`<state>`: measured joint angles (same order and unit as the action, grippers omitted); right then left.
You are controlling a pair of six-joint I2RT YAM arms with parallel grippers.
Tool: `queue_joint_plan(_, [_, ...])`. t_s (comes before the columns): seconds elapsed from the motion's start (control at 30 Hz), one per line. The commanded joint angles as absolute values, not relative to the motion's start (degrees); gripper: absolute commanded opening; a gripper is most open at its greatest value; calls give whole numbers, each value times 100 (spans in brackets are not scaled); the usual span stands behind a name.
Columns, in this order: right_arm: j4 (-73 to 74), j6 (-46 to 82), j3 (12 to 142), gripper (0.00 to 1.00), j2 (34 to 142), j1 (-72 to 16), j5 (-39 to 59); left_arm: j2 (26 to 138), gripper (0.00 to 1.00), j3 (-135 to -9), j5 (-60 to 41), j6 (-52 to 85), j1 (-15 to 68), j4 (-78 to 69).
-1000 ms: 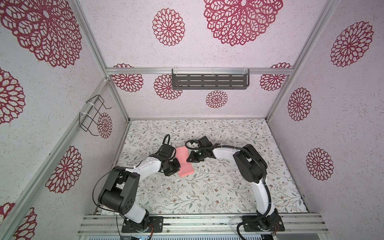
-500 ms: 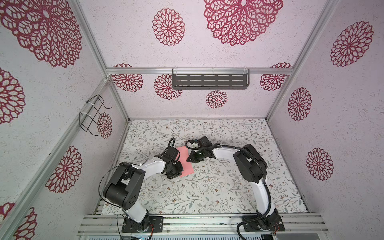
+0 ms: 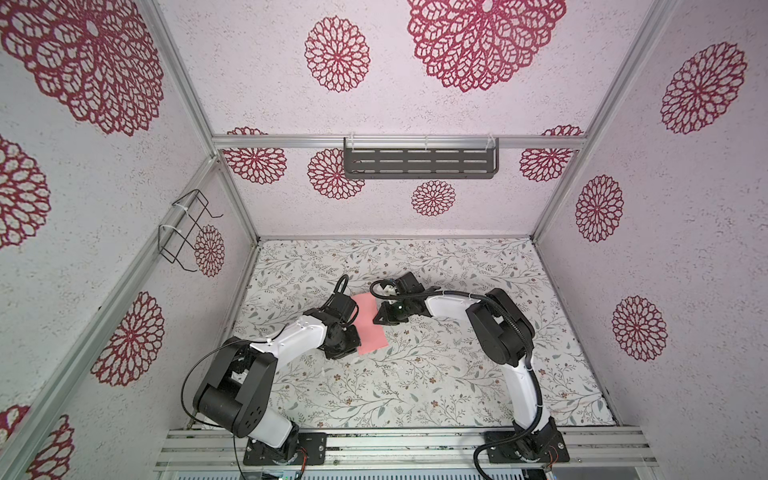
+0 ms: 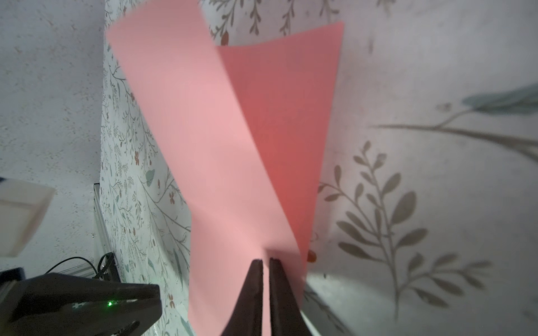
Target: Fold a paper plane with a square sheet of paper (pick it up from the middle)
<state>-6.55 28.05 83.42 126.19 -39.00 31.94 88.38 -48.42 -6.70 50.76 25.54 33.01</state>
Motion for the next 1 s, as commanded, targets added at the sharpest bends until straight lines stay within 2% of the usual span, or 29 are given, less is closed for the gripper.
queue_joint_plan(0.0, [-1747, 2707, 8046, 13, 12902, -3832, 2306, 8746, 22, -4942, -598, 5168, 2299, 2473])
queue_joint_plan(0.13, [-1716, 2775, 8068, 13, 12944, -3832, 2399, 8995, 23, -4921, -1217, 5017, 1921, 1477])
queue_joint_plan(0.4, [-1859, 2787, 8086, 13, 13024, -3832, 2293, 9691, 13, -5101, -1773, 4251, 1549, 653])
queue_joint_plan(0.97, [-1903, 2761, 8221, 13, 12962, -3832, 2366, 10467, 8, -5300, -1604, 4159, 1450, 952])
